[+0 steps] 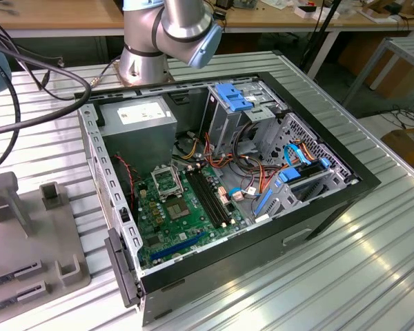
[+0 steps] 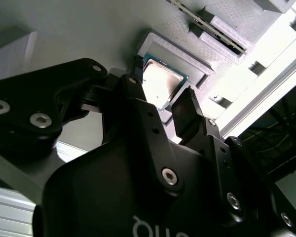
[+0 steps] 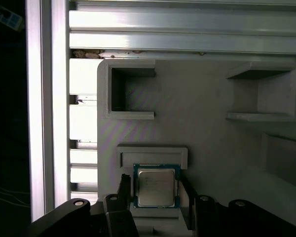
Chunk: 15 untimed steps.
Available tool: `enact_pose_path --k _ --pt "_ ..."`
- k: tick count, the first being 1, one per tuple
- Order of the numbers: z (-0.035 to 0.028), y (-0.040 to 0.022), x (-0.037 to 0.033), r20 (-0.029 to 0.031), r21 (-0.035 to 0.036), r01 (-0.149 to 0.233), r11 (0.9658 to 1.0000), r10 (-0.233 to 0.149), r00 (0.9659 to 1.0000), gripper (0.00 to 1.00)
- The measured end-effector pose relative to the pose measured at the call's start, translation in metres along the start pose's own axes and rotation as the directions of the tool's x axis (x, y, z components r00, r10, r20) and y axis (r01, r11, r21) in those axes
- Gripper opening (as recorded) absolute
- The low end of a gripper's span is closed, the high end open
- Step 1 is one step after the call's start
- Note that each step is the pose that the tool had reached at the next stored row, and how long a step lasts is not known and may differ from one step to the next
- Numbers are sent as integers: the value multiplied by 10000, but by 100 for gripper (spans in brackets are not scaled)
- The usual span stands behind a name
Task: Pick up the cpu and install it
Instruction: 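Pick up the cpu and move it towards the insertion slot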
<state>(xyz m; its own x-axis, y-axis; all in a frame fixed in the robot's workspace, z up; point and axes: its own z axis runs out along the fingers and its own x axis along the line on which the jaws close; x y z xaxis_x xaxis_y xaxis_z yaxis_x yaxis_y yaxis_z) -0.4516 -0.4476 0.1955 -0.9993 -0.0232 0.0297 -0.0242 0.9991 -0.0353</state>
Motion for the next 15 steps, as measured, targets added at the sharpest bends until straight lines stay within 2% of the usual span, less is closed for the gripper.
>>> enact_pose_path --k 9,14,15 --pt "7 0 -2 9 21 48 10000 -48 10000 51" --pt "6 0 -11 5 120 46 9999 -46 10000 52" --pt "6 0 -14 5 134 44 9999 -44 10000 58"
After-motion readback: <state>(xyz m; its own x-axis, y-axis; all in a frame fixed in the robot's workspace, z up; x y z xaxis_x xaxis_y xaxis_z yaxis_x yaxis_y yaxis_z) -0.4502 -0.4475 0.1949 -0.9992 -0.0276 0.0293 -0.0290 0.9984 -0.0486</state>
